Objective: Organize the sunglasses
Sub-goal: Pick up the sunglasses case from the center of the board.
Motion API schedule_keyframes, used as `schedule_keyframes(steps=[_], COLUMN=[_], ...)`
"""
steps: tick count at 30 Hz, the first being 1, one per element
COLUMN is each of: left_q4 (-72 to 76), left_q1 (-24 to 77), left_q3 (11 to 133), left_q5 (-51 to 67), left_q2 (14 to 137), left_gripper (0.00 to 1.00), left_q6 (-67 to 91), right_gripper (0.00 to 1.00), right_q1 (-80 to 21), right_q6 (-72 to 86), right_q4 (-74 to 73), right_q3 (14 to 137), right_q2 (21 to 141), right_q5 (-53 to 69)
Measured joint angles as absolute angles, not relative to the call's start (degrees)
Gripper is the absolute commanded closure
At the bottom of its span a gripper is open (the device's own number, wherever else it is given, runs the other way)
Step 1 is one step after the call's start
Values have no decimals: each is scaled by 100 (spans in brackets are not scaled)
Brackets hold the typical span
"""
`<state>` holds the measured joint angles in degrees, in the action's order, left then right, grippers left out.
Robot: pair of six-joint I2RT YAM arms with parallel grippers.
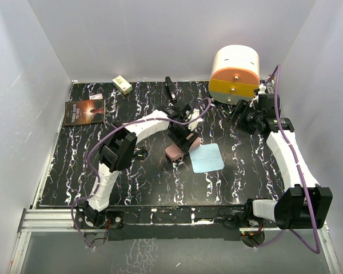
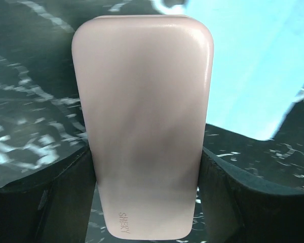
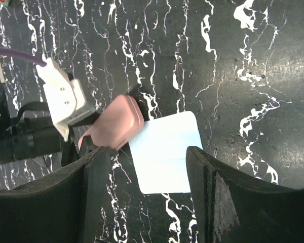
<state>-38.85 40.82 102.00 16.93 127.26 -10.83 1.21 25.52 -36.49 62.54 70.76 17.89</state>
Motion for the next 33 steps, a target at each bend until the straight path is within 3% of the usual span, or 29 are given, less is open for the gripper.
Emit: schedule_keyframes(steps=[9, 15, 23, 33], left_q4=[-4340, -4569, -4910, -5043], left_q1=[4032, 3457, 2408, 2456], left_q3=[10206, 10514, 11017, 11321], left_q5=[3677, 4816, 5264, 5341], left_q2=[12717, 12936, 13675, 13854], left_gripper=[100, 100, 99, 90], left_q6=[-915, -937, -1153, -1306], right_gripper=[35, 35, 31, 28], right_q1=[123, 123, 123, -454], right_q6=[2541, 2547, 2558, 2670], right_q4=[-3953, -4021, -4001, -3260], right_q3=[6254, 6254, 6254, 5841], right_q2=[7076, 7076, 7109, 7271], right_q5=[1444, 1452, 1737, 2556])
